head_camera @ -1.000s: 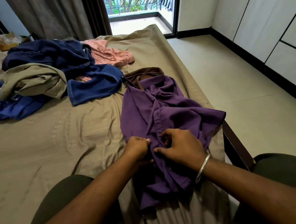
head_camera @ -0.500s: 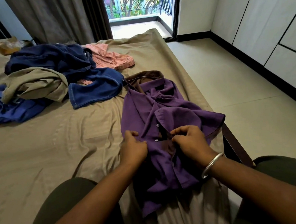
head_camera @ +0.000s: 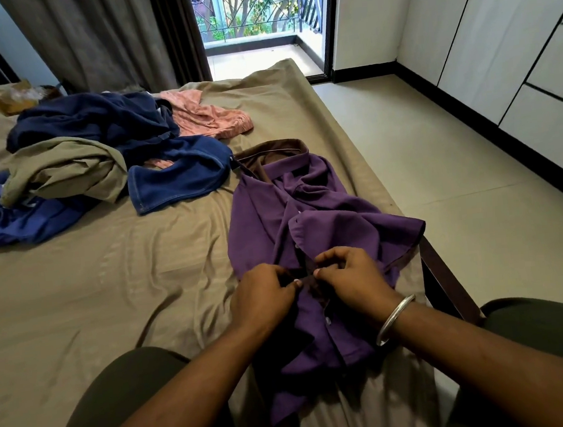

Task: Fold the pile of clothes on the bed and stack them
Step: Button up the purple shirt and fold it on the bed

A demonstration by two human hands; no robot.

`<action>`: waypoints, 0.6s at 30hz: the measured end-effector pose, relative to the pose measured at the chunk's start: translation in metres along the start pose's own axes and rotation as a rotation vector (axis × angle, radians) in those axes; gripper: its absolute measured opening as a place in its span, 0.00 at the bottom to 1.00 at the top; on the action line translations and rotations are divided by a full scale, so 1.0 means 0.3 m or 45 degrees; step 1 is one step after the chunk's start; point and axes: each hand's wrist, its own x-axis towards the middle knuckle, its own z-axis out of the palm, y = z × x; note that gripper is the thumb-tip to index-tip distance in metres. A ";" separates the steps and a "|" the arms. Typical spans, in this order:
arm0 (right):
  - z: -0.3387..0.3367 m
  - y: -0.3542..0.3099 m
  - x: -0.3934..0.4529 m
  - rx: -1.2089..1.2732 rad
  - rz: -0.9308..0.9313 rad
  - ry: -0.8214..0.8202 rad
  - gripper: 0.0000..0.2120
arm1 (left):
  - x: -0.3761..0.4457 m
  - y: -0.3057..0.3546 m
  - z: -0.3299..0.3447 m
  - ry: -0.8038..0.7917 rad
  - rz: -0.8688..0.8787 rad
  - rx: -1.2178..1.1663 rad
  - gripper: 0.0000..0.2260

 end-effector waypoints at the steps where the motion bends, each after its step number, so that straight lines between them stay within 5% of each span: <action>1: 0.001 -0.001 -0.002 0.007 -0.004 -0.016 0.05 | 0.001 -0.002 0.002 0.003 0.001 -0.007 0.12; 11: -0.007 -0.031 -0.044 -0.377 -0.475 0.225 0.03 | -0.010 0.009 -0.020 0.171 0.016 -0.351 0.08; 18: -0.002 -0.041 -0.056 -0.266 -0.584 0.277 0.02 | -0.022 0.018 -0.017 0.182 -0.001 -0.539 0.06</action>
